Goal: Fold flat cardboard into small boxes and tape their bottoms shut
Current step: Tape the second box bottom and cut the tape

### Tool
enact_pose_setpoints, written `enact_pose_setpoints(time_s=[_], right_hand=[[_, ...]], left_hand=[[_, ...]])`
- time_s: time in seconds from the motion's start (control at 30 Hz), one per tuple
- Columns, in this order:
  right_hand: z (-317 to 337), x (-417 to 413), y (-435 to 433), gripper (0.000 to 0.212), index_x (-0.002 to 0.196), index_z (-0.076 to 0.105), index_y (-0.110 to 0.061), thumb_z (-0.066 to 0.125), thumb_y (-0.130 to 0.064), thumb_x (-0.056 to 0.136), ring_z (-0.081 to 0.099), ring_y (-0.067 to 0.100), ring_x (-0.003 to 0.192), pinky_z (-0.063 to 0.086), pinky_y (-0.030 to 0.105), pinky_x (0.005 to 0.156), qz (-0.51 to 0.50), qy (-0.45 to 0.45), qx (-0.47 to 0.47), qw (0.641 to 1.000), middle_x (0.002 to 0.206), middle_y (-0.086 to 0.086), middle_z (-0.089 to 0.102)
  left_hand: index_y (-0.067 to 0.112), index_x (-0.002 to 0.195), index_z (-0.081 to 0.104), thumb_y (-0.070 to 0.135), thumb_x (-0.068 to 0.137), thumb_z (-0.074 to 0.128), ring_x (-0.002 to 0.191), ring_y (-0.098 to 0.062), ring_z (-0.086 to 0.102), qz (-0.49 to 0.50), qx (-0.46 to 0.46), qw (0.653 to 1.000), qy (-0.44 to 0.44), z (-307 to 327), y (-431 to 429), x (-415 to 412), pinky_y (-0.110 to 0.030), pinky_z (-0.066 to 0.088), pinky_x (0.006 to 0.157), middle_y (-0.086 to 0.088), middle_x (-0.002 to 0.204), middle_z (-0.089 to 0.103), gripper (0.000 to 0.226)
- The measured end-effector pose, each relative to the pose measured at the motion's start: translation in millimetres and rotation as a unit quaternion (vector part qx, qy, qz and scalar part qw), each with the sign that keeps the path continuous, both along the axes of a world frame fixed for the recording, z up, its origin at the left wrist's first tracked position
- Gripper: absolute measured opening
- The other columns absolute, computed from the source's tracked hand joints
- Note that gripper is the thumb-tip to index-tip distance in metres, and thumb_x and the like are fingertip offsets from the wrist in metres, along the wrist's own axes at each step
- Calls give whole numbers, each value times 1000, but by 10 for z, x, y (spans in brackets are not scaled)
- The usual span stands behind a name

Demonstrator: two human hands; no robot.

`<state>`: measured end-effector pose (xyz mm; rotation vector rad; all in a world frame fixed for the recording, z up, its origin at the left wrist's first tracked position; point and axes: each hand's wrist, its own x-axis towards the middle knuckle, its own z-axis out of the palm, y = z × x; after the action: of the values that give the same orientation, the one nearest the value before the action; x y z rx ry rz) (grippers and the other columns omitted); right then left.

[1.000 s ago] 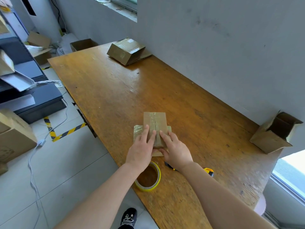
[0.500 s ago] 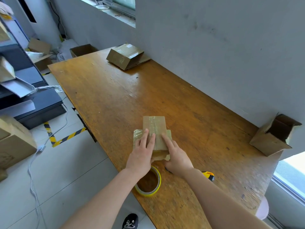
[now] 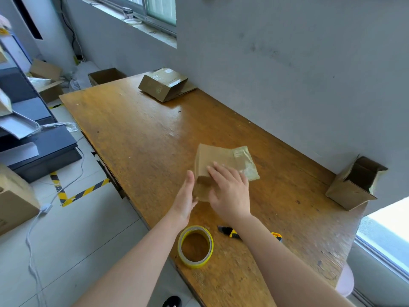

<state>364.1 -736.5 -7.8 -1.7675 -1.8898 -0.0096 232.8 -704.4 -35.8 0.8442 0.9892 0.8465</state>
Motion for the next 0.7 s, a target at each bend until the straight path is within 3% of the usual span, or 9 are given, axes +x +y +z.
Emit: enact_pose_setpoints(time_s=[0.07, 0.13, 0.23, 0.37, 0.47, 0.53, 0.6, 0.63, 0.7], right_hand=[[-31, -54, 26, 48, 129, 61, -20, 60, -16, 81, 47, 26, 130, 31, 44, 107, 25, -73, -61, 995, 138, 1, 56], [-153, -104, 21, 43, 131, 58, -20, 53, -14, 89, 40, 23, 135, 27, 40, 110, 48, -75, -158, 983, 144, -1, 50], [-335, -138, -43, 46, 138, 52, -18, 49, -8, 94, 34, 16, 140, 25, 28, 113, 73, -7, -216, 974, 149, -3, 45], [-376, -128, -94, 43, 138, 53, -14, 53, -13, 95, 33, 14, 142, 22, 25, 114, 46, 69, -189, 978, 146, 0, 48], [-355, -63, -78, 44, 133, 56, -12, 62, -17, 90, 33, 26, 141, 23, 37, 115, -107, 76, -98, 987, 143, 8, 50], [-290, 5, -69, 55, 141, 45, -14, 62, -23, 89, 34, 29, 138, 29, 44, 112, -228, 132, -115, 958, 146, 9, 44], [-212, 50, -34, 66, 148, 30, -18, 61, -29, 90, 45, 28, 129, 42, 45, 103, -284, 288, -198, 893, 145, 6, 44], [-194, 49, -20, 66, 148, 29, -20, 60, -30, 90, 52, 26, 121, 49, 44, 96, -281, 365, -217, 861, 139, 4, 50], [-121, 4, -19, 52, 139, 44, -24, 59, -32, 89, 60, 21, 108, 55, 43, 86, -250, 419, -185, 853, 123, -2, 62]], left_hand=[[32, 132, 51, 72, 85, 34, 109, -2, 60, -22, -34, 998, 38, -75, -4, -39, -28, 47, 90, 6, 125, 63, 64], [31, 129, 55, 55, 98, 34, 101, 1, 62, -38, -56, 992, 108, -188, -3, -90, -21, 47, 76, 6, 123, 64, 44], [25, 145, 40, 35, 102, 41, 123, -18, 51, -35, -66, 977, 200, -324, 18, -189, -39, 43, 102, -2, 141, 51, 45], [26, 146, 38, 25, 101, 45, 119, -19, 52, -42, -19, 967, 249, -314, 66, -210, -43, 43, 103, 0, 138, 52, 46], [31, 148, 32, 22, 100, 46, 125, -21, 47, -28, 46, 948, 313, -319, 88, -179, -39, 42, 101, 0, 141, 44, 51], [36, 146, 33, 21, 100, 46, 120, -20, 47, -18, 82, 933, 349, -327, 86, -153, -35, 43, 94, -1, 138, 42, 51], [37, 145, 35, 20, 100, 46, 118, -19, 47, -15, 94, 931, 353, -353, 99, -135, -34, 43, 93, -1, 137, 43, 50], [37, 145, 35, 20, 100, 46, 121, -19, 47, -15, 90, 932, 350, -349, 104, -134, -35, 43, 95, 0, 138, 44, 50], [35, 146, 36, 19, 100, 46, 125, -19, 48, -13, 66, 947, 315, -336, 118, -140, -37, 45, 101, 3, 143, 45, 49]])
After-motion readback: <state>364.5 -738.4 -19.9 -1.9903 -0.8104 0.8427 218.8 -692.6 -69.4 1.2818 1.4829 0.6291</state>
